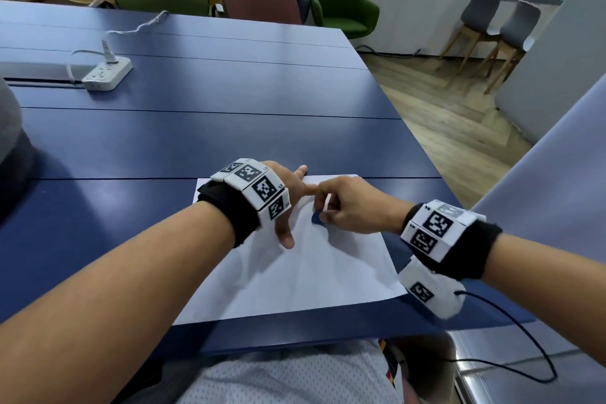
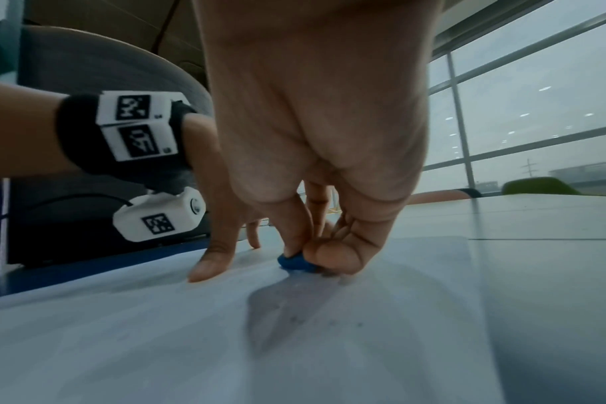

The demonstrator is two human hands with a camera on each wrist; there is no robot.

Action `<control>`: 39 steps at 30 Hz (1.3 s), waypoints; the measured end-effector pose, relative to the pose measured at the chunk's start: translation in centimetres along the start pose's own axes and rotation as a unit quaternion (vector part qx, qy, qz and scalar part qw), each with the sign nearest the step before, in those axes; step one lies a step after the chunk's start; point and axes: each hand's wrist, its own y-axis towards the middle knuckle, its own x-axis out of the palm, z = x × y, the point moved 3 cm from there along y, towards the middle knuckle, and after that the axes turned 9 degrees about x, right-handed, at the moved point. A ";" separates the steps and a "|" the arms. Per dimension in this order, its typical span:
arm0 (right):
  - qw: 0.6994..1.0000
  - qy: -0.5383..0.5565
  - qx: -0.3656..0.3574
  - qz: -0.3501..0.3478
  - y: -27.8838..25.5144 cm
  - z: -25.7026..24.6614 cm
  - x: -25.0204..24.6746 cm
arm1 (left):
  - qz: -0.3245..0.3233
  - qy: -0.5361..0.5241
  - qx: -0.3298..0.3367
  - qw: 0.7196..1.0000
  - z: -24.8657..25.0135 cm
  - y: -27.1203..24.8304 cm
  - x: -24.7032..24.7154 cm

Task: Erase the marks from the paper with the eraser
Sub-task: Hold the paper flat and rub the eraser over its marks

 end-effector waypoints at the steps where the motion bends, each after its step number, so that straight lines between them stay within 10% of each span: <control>1: 1.000 0.013 0.005 -0.001 -0.4 0.1 0.3 | 0.000 0.001 0.000 1.000 0.0 0.0 0.0; 17: 0.994 -0.037 -0.030 -0.103 -2.4 -1.8 2.5 | -0.007 0.010 -0.006 1.000 -0.2 0.1 0.1; 25: 0.993 -0.012 0.112 0.024 2.7 2.9 -3.2 | 0.005 0.011 -0.009 1.000 0.0 0.1 0.1; 31: 0.984 -0.018 0.023 -0.174 -1.0 1.3 -0.5 | 0.000 0.017 -0.011 1.000 0.0 0.0 0.1; 36: 0.997 -0.022 0.064 -0.023 1.0 2.1 -2.2 | 0.000 0.014 -0.016 1.000 0.2 0.0 0.0; 39: 0.994 -0.008 0.050 -0.093 -0.6 2.1 -1.0 | 0.001 0.011 -0.017 1.000 0.2 -0.1 0.0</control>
